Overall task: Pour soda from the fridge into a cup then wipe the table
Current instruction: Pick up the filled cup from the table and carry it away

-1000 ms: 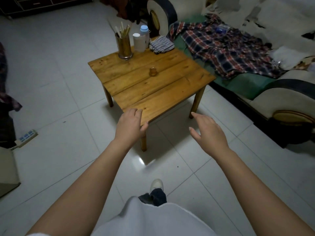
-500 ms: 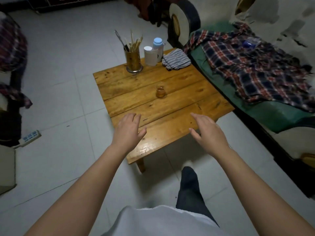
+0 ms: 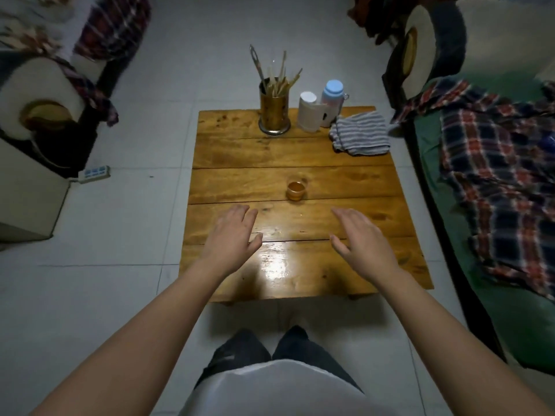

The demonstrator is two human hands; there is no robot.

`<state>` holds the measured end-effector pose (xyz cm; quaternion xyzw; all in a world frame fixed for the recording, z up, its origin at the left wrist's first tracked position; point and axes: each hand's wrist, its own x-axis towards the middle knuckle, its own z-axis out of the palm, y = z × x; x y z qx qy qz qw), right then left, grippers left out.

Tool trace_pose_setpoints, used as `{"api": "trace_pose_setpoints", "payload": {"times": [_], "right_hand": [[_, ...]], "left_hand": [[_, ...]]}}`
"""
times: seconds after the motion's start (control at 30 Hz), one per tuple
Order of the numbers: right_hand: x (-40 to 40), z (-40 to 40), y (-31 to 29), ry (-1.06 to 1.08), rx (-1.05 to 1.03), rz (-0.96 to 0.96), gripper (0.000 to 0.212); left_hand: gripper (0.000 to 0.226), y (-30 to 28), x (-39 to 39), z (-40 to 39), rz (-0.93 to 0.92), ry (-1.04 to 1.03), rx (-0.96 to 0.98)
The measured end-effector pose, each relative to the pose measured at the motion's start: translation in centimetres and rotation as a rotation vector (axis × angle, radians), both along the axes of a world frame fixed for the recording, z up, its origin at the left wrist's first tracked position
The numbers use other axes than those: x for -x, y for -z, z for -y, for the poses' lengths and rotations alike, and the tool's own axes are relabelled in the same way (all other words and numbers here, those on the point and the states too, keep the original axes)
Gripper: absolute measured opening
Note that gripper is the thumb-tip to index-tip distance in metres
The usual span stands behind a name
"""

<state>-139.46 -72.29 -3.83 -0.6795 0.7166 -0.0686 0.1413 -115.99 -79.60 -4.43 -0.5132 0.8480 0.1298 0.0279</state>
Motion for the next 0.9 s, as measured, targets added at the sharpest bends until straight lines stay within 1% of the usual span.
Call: {"api": "trace_pose_setpoints", "payload": {"times": [0.23,0.4,0.53,0.7,0.8,0.9], "right_hand": [[2.8,3.2,1.7,-0.043,-0.036,0.079,0.056],[3.8,6.3,3.6,0.005,-0.098,0.23,0.059],[4.4,9.8,6.8,0.123,-0.165,0.386,0.063],[4.8,14.2,12.7,0.262,-0.191,0.553,0.075],[4.8,16.3,16.2,0.319,-0.191,0.649,0.082],[4.5,17.6,19.1,0.343,-0.188,0.705,0.087]], "left_hand": [[0.057,0.9,3.0,2.4,0.033,-0.001,-0.05],[0.058,3.2,3.8,5.2,0.031,-0.011,-0.081],[0.06,6.8,4.4,7.8,-0.001,-0.082,-0.147],[0.061,12.1,5.4,10.5,-0.06,-0.169,-0.208],[0.061,15.6,6.0,11.7,-0.084,-0.201,-0.226],[0.064,18.5,6.4,12.1,-0.062,-0.209,-0.236]]}}
